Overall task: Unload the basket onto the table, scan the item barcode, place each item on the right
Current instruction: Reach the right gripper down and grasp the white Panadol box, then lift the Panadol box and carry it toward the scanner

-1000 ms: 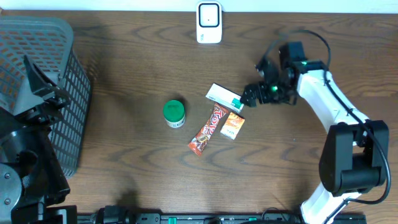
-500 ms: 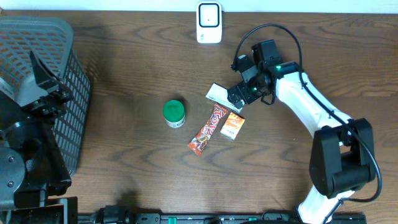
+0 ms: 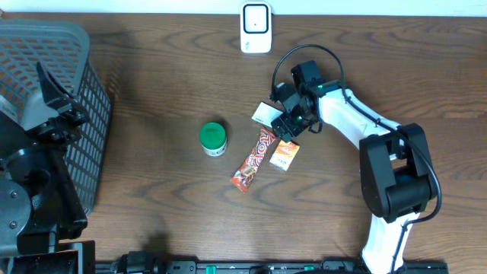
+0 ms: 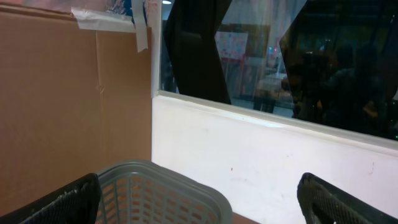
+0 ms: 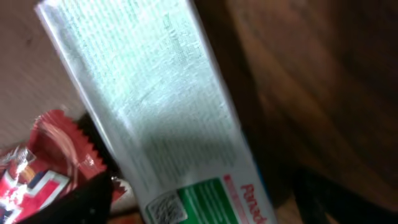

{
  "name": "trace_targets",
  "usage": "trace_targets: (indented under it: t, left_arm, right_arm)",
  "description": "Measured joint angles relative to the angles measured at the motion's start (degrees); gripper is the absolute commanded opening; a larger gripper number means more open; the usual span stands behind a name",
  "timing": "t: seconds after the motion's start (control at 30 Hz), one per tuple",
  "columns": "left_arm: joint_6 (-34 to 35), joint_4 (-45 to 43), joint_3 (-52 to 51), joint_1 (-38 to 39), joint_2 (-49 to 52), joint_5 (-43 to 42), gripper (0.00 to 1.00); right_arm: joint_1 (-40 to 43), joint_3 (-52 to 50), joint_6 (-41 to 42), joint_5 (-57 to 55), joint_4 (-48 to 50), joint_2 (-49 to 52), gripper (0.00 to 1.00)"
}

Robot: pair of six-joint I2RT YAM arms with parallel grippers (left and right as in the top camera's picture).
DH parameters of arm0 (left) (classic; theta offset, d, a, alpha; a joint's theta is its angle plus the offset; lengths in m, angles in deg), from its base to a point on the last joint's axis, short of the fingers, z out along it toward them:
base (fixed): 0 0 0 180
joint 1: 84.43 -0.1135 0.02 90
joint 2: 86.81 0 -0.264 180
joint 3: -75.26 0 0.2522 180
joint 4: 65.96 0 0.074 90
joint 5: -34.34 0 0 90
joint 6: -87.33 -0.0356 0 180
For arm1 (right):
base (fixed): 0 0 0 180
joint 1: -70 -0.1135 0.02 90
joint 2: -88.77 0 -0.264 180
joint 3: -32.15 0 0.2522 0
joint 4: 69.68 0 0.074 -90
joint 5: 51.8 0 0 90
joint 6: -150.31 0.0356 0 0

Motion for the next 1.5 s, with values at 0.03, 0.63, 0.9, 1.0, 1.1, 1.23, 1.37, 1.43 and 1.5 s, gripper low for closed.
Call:
trace_targets:
  t: [0.03,0.63,0.9,1.0,1.1,1.23,1.37,1.43,1.5]
  left_arm:
    - [0.02,0.0,0.0,0.0,0.0,0.0,0.98]
    - [0.02,0.0,0.0,0.0,0.0,-0.02,0.98]
    - [0.02,0.02,0.0,0.0,0.0,0.0,0.98]
    - [0.02,-0.02,0.0,0.0,0.0,0.0,0.98]
    - [0.0,0.02,0.0,0.0,0.0,0.0,0.98]
    - [0.02,0.02,0.0,0.0,0.0,0.0,0.98]
    - [0.02,0.02,0.0,0.0,0.0,0.0,0.98]
    - [0.02,0.02,0.0,0.0,0.0,0.0,0.98]
    - [0.02,0.02,0.0,0.0,0.0,0.0,0.98]
  right_arm:
    - [0.02,0.15,-0.07,0.02,0.2,0.2,0.77]
    - [0.02,2.1,0.63,0.17,-2.32,1.38,0.24]
    - [0.02,4.74,0.76,6.32,-12.31,1.79,0.22]
    - [0.02,7.74,0.9,8.61,-17.03,1.75,0.24]
    - [0.02,10.6,0.87,10.36,-22.8,1.18,0.24]
    - [0.02,12.7,0.87,14.38,-30.05,-1.68,0.29]
    - [0.02,13.09,0.72,21.7,-36.11,-5.88,0.3]
    - [0.02,13.11,0.59,24.37,-37.7,-7.37,0.29]
    - [0.02,13.14,0.48,27.04,-39.82,-8.9,0.28]
